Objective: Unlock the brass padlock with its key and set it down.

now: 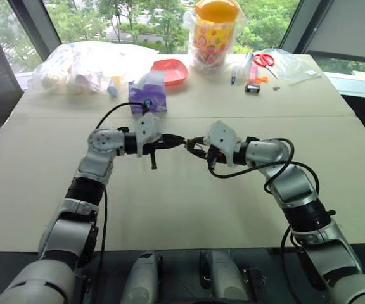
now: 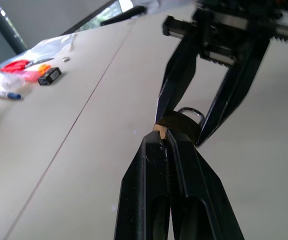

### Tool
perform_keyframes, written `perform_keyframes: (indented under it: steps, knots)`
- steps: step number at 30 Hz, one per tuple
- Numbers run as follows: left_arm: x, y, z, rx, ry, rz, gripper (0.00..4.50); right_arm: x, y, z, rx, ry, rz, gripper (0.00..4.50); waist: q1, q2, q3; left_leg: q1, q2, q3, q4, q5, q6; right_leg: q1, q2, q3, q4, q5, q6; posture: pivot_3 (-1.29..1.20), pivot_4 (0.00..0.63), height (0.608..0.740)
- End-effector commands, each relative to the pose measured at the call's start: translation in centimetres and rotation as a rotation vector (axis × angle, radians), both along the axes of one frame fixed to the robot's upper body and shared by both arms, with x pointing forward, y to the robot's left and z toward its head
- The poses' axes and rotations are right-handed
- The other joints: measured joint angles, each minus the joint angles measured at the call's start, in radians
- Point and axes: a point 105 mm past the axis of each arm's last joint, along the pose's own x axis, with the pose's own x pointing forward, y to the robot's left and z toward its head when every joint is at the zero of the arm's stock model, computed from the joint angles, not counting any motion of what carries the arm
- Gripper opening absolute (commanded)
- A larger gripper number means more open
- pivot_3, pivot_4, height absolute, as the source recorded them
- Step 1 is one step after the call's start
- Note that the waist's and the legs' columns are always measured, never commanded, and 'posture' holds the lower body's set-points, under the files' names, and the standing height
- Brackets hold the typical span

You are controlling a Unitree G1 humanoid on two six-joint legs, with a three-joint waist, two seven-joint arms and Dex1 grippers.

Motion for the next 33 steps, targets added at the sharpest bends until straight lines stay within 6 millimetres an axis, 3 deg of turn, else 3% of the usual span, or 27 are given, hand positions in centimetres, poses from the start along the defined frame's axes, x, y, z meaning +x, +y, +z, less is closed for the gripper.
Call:
perform_keyframes:
  steps: [1, 4, 8, 17, 28, 31, 33]
  knots:
    - [0.0, 1.3, 1.0, -0.093, 0.221, 0.004, 0.29, -0.5, 1.2, 4.6, -0.035, -0.305, 0.07, 0.69, -0.006, 0.0, 0.0, 0.0, 0.0, 0.0, 0.0, 0.0, 0.0, 0.0, 0.0, 0.0, 0.0, 0.0, 0.0, 0.0, 0.15, 0.74]
    - [-0.9, 1.4, 2.2, -0.12, 0.282, -0.057, 1.29, -0.3, 1.3, 5.0, -0.08, -0.39, 0.077, 0.69, -0.016, 0.0, 0.0, 0.001, 0.001, 0.0, -0.001, 0.0, 0.0, -0.001, 0.002, 0.0, 0.001, 0.0, 0.001, 0.0, 0.15, 0.74]
    - [-1.0, 1.6, 2.2, -0.089, 0.276, -0.046, 2.69, 0.0, 1.3, 4.9, -0.12, -0.438, 0.082, 0.69, -0.005, 0.0, 0.0, 0.001, 0.002, -0.001, -0.002, 0.0, 0.0, -0.001, 0.003, 0.0, 0.002, 0.0, 0.0, 0.0, 0.15, 0.74]
    - [-0.9, 0.8, 4.1, -0.182, 0.277, -0.079, 2.69, 0.0, 1.2, 4.6, -0.148, -0.456, 0.093, 0.69, -0.003, 0.0, 0.0, 0.0, 0.0, 0.0, -0.001, 0.0, 0.0, -0.001, 0.001, 0.0, 0.001, 0.0, 0.0, 0.0, 0.15, 0.74]
    - [0.4, -0.5, 4.1, -0.175, 0.238, -0.053, 2.69, -0.3, 1.6, 4.1, -0.177, -0.462, 0.118, 0.69, -0.003, 0.0, 0.0, 0.001, 0.0, 0.0, -0.001, 0.0, 0.0, -0.001, 0.001, 0.0, 0.001, 0.0, 0.0, 0.0, 0.15, 0.74]
    - [0.2, -0.7, 3.7, -0.153, 0.237, -0.07, 1.9, -0.4, 1.6, 4.1, -0.178, -0.461, 0.116, 0.69, -0.003, 0.0, 0.0, 0.001, 0.0, 0.0, -0.001, 0.0, 0.0, -0.001, 0.001, 0.0, 0.001, 0.0, 0.0, 0.0, 0.15, 0.74]
    - [0.2, -0.7, 3.6, -0.151, 0.238, -0.074, 1.02, -0.4, 1.6, 4.1, -0.177, -0.46, 0.115, 0.69, -0.003, 0.0, 0.0, 0.001, 0.0, 0.0, -0.001, 0.0, 0.0, -0.001, 0.001, 0.0, 0.001, 0.0, 0.0, 0.0, 0.15, 0.74]
